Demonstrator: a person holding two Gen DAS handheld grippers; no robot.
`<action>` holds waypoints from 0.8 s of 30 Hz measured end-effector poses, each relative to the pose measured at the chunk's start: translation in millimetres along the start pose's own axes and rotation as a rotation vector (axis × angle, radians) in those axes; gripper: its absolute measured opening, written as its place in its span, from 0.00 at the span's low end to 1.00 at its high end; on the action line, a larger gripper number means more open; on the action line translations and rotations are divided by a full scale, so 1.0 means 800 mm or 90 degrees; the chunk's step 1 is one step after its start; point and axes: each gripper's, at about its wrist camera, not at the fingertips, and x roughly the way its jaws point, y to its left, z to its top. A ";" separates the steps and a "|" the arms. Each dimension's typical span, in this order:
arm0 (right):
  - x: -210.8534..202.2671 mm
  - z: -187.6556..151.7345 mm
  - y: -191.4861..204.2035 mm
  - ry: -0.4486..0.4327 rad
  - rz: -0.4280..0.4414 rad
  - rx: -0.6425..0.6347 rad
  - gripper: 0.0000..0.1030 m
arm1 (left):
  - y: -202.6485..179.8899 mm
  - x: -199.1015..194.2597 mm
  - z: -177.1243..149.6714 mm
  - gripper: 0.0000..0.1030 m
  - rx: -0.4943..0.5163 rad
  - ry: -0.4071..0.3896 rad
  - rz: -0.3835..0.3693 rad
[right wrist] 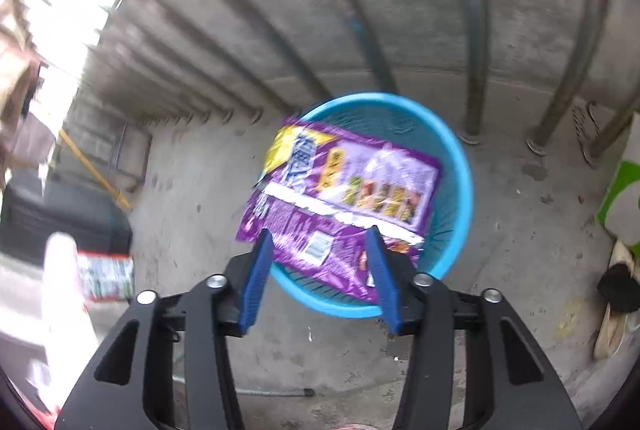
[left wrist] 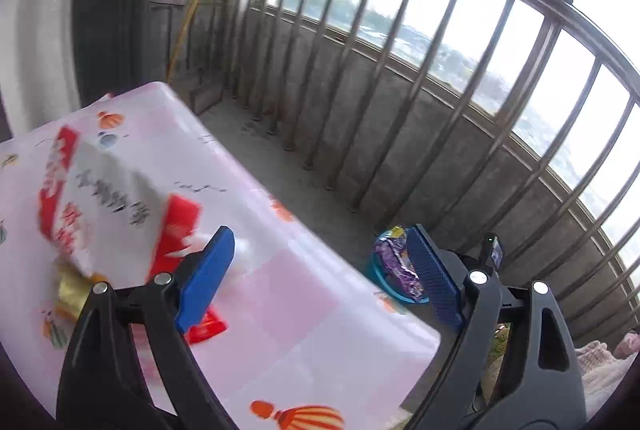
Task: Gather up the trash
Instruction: 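Lower the purple bag into the basket and open the right gripper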
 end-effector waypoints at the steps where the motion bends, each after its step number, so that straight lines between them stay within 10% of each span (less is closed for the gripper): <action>1: 0.007 -0.003 0.012 0.009 -0.005 -0.025 0.53 | 0.019 -0.016 -0.006 0.81 -0.017 -0.010 0.024; 11: 0.129 -0.051 0.123 0.093 -0.235 -0.386 0.61 | 0.162 -0.088 -0.071 0.81 -0.195 -0.011 0.168; 24: 0.165 -0.063 0.117 0.101 -0.328 -0.513 0.58 | 0.180 -0.081 -0.082 0.81 -0.211 -0.006 0.189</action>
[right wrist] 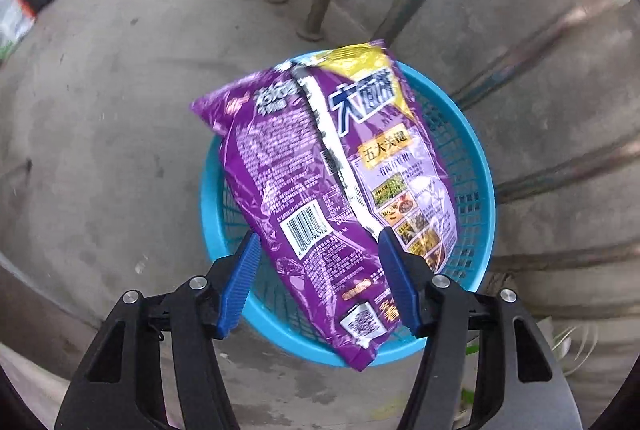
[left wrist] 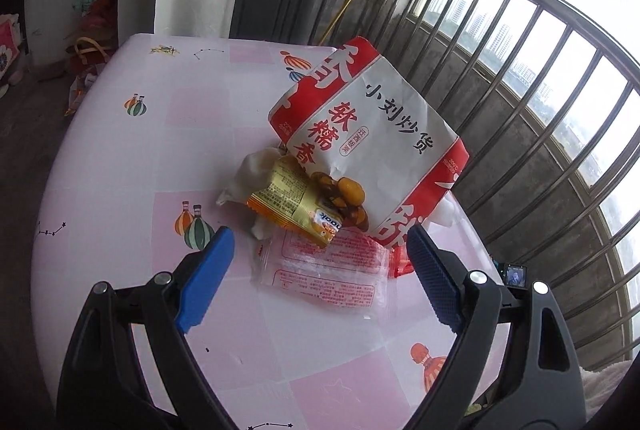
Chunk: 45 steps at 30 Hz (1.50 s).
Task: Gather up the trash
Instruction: 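Lower the purple bag into the basket and open the right gripper, then move the right gripper back to the red-white snack bag on the table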
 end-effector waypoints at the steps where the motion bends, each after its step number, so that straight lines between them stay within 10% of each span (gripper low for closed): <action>1: 0.003 0.000 0.004 0.002 -0.003 -0.018 0.58 | -0.001 0.000 -0.001 0.81 0.003 0.001 0.000; 7: 0.022 0.007 0.023 0.029 -0.045 -0.061 0.46 | 0.001 0.003 -0.003 0.81 0.004 0.004 0.015; 13: 0.033 0.008 0.015 0.047 -0.062 -0.023 0.05 | 0.001 0.005 -0.003 0.81 0.006 0.006 0.023; 22: -0.022 -0.033 -0.122 -0.083 0.149 0.337 0.03 | 0.003 0.010 -0.002 0.81 0.003 0.009 0.027; 29: 0.022 -0.117 -0.214 -0.053 0.269 0.640 0.03 | 0.004 0.012 -0.003 0.81 0.002 0.011 0.030; 37: 0.062 -0.087 -0.177 0.045 0.194 0.534 0.03 | 0.004 0.017 -0.006 0.81 -0.002 0.016 0.041; 43: 0.085 -0.042 -0.075 0.128 -0.003 0.146 0.03 | 0.002 0.019 -0.007 0.81 -0.002 0.020 0.045; 45: 0.078 -0.041 -0.062 0.130 0.017 0.107 0.03 | 0.002 0.018 -0.008 0.81 -0.004 0.020 0.044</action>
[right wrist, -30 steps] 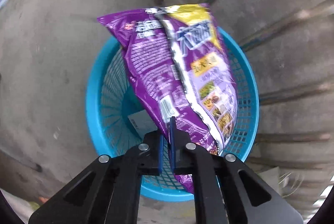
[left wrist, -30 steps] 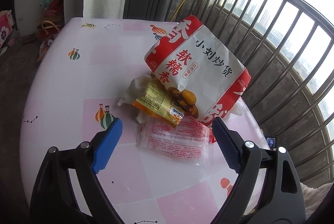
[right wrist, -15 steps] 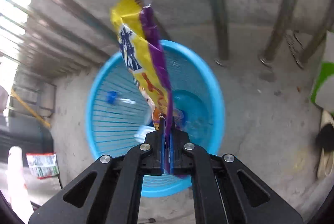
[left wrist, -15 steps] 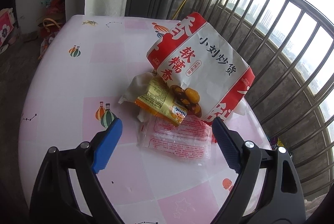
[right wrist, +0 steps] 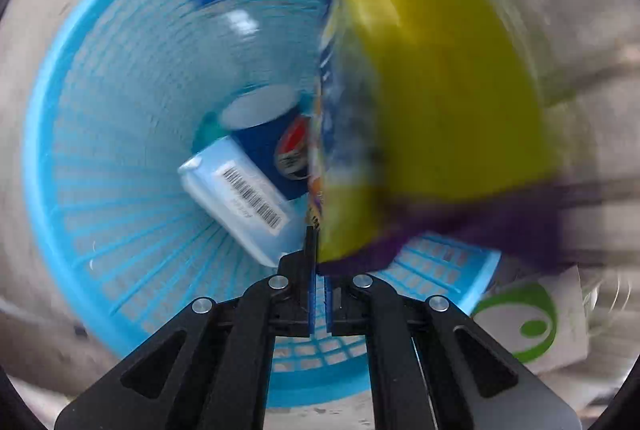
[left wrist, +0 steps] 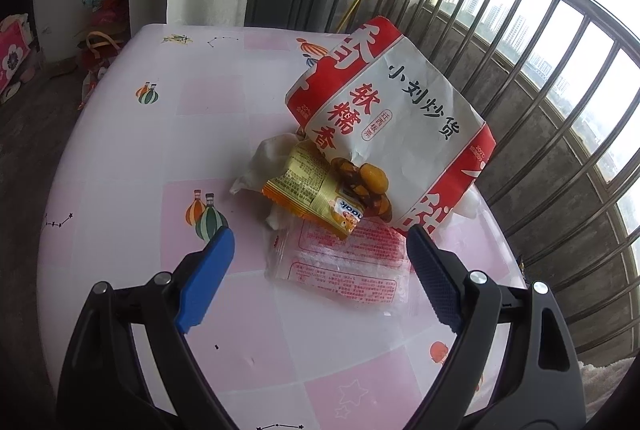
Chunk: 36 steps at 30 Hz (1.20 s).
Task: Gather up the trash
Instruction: 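Move the right gripper back to the red-white snack bag on the table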
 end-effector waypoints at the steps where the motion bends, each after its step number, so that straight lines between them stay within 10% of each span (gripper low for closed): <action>1: -0.008 -0.001 -0.001 -0.005 0.017 0.006 0.07 | 0.000 -0.001 0.000 0.81 0.000 -0.001 -0.001; 5: -0.074 -0.023 -0.033 -0.074 0.070 0.078 0.61 | 0.003 -0.005 0.001 0.81 -0.003 -0.009 -0.009; 12: -0.216 -0.083 -0.063 -0.226 0.183 0.201 0.63 | 0.006 -0.012 -0.003 0.81 -0.005 -0.023 -0.045; 20: -0.421 -0.105 0.000 -0.408 0.411 0.072 0.63 | 0.021 -0.034 0.004 0.81 0.002 -0.056 -0.072; 29: -0.552 -0.123 0.200 -0.332 0.697 -0.185 0.64 | 0.047 -0.016 0.005 0.81 -0.049 -0.058 -0.112; 36: -0.599 -0.128 0.303 -0.295 0.747 -0.263 0.68 | 0.057 -0.012 0.022 0.73 -0.081 -0.089 -0.169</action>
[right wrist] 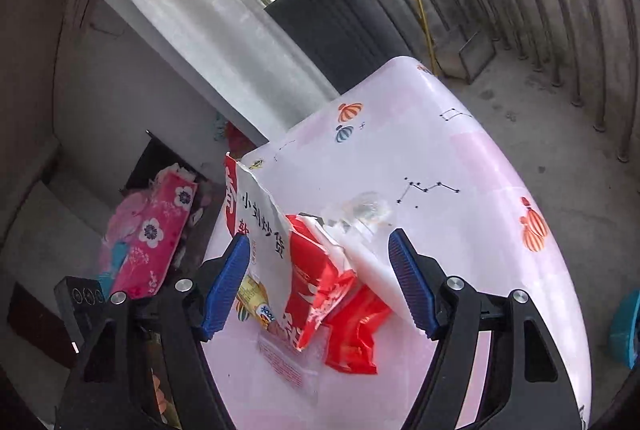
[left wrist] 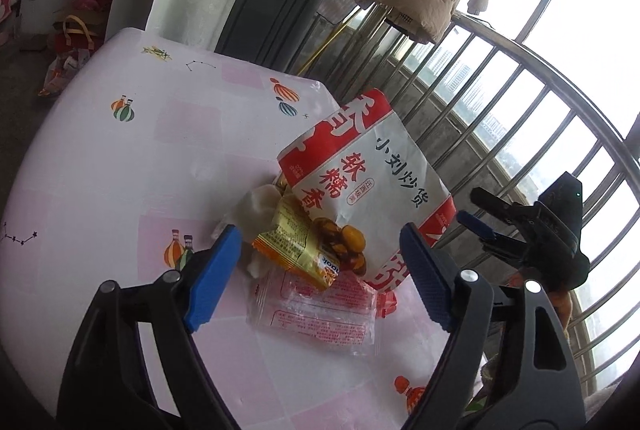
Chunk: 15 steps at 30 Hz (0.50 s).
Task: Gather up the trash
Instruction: 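Move the right gripper back to the red-white snack bag on the table, then grasp the red-white snack bag with both grippers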
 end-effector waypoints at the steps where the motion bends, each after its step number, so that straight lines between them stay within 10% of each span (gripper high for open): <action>1: 0.011 0.000 0.003 0.008 -0.002 0.004 0.68 | 0.001 0.005 -0.001 0.70 -0.003 0.006 -0.006; 15: 0.040 -0.004 -0.006 0.026 -0.021 0.079 0.68 | 0.034 0.047 -0.002 0.43 -0.027 0.083 -0.053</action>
